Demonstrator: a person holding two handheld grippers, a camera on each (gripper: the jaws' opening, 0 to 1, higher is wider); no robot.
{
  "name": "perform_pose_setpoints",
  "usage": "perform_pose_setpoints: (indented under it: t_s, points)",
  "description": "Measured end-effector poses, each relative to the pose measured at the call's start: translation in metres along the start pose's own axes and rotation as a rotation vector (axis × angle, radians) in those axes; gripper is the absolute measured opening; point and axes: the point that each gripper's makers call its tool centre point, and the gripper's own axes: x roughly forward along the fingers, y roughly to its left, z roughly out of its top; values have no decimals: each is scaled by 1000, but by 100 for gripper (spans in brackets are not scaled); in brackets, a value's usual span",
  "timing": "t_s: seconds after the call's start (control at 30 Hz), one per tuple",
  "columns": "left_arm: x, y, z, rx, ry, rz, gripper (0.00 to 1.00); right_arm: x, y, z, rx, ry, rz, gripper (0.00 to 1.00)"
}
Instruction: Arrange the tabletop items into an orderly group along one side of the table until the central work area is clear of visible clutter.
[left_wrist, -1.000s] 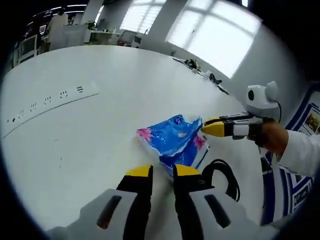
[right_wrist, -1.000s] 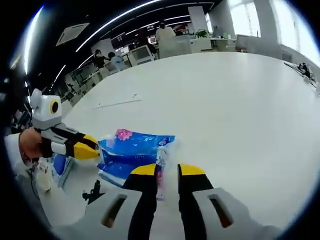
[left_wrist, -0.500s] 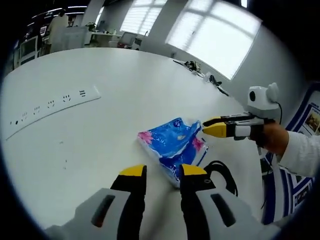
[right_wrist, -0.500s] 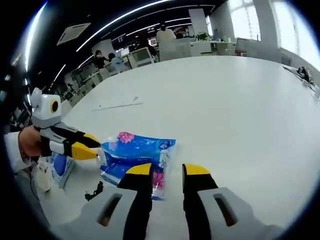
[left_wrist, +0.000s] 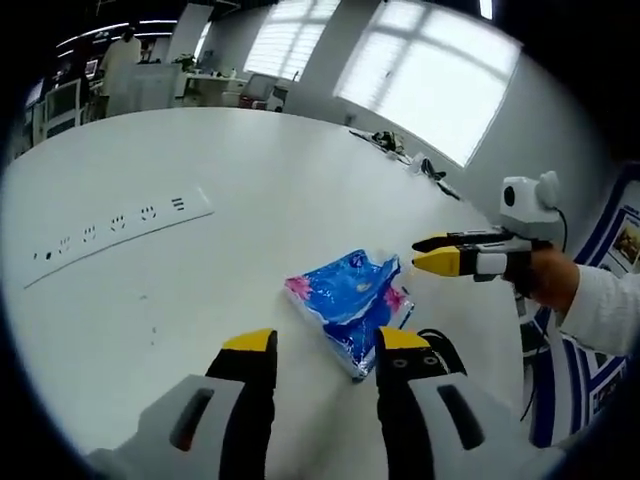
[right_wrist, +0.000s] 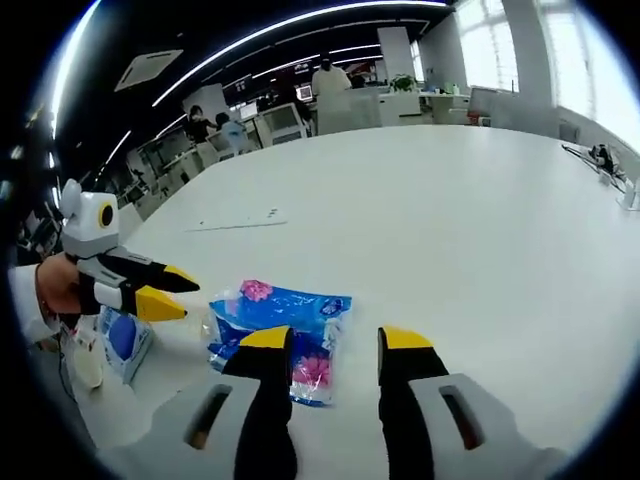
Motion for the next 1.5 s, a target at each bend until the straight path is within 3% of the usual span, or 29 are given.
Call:
perform_pose_setpoints:
  t_s: [0.67,0.93,1.3,1.5]
  points:
    - [-34,-9,27,-2,-94,6,64,-23,18,26,-32,-53,17,36]
    - [-52,-8,38,2,-130,16,67,-36,29,45,-50,-91,26,38]
    - [-90,-11,59,31,-189,31,70,-59,51,68,-79,-143,46,41]
    - [-124,-10,71,45,-236,45,70,-71,66,79,-93,-169,60,42]
